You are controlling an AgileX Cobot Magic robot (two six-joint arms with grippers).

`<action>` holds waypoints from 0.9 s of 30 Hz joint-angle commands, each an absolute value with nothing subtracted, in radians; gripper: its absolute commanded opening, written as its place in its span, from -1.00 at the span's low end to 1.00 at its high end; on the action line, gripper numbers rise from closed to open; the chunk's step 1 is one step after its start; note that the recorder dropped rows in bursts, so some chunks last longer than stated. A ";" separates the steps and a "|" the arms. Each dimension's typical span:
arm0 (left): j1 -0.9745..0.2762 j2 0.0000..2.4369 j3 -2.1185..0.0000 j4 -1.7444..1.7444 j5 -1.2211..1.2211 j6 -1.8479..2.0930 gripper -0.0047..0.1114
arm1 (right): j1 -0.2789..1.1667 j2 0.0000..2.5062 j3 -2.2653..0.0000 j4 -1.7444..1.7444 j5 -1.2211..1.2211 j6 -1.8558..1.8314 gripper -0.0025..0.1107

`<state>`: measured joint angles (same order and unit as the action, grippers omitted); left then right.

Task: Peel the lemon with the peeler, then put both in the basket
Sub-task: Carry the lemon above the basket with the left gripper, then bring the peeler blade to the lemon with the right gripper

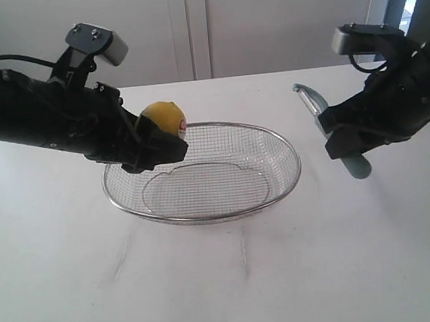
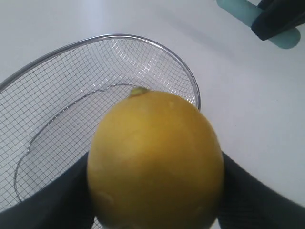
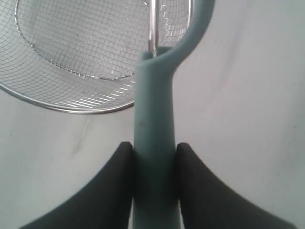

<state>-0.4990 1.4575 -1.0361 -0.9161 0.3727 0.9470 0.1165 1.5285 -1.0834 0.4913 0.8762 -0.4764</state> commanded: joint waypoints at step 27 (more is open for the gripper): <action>-0.501 1.456 -1.049 -1.099 0.429 1.213 -0.92 | 0.279 1.578 -1.080 0.917 1.049 -0.850 -0.96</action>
